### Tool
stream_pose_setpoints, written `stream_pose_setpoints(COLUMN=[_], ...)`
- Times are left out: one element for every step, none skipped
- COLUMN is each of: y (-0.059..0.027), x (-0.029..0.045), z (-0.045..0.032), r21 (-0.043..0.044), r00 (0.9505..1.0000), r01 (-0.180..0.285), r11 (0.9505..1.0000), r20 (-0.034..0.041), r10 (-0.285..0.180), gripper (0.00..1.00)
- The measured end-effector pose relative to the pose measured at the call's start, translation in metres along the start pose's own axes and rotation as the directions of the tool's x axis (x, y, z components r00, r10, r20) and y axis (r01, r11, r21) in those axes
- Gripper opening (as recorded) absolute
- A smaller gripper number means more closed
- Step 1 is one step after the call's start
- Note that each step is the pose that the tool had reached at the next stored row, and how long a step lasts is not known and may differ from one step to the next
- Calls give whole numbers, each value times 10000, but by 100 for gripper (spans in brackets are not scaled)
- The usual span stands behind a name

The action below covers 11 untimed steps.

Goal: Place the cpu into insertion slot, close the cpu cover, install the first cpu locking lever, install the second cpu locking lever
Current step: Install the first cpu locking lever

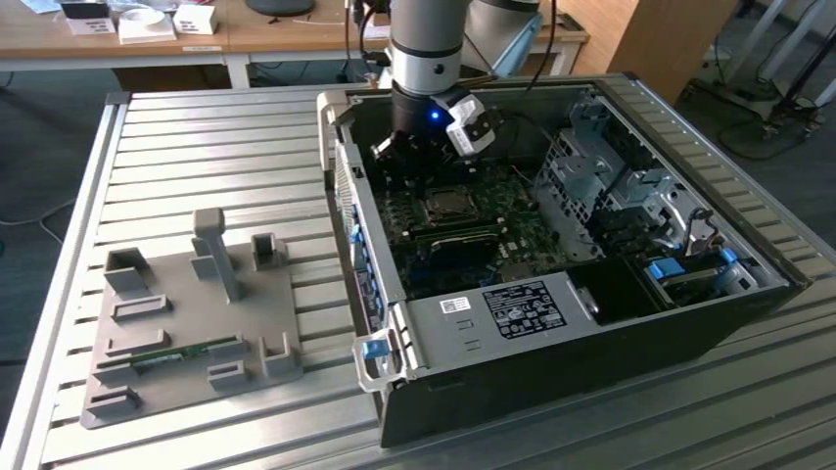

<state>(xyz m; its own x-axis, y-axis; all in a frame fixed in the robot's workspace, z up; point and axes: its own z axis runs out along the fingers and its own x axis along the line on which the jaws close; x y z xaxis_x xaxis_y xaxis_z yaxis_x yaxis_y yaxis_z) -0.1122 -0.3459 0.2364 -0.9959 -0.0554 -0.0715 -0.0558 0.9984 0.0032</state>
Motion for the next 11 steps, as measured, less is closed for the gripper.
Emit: stream_pose_setpoints(y=[0,0,-1,0,0,0,0,0,0,0,0], x=[0,1,1,1,0,-1,-2,-4,-5,-6,-8], z=[0,0,0,-2,-12,-26,-42,-60,-80,-100,-123], r21=[-6,-18,-59,-86,-88,-90,-95,-98,-99,-100,-104], r00=[10000,10000,10000,10000,10000,10000,10000,10000,10000,10000,10000], r01=[0,-2,-4,-7,-8,-9,-8,-8,-8,-8,-9], r11=[10000,10000,10000,10000,10000,10000,10000,10000,10000,9999,9999], r20=[2,2,5,5,6,6,7,8,6,6,7], r10=[0,2,4,7,8,9,8,8,8,8,9], gripper=[11,11,11,11,11,11,11,11,11,11,11])
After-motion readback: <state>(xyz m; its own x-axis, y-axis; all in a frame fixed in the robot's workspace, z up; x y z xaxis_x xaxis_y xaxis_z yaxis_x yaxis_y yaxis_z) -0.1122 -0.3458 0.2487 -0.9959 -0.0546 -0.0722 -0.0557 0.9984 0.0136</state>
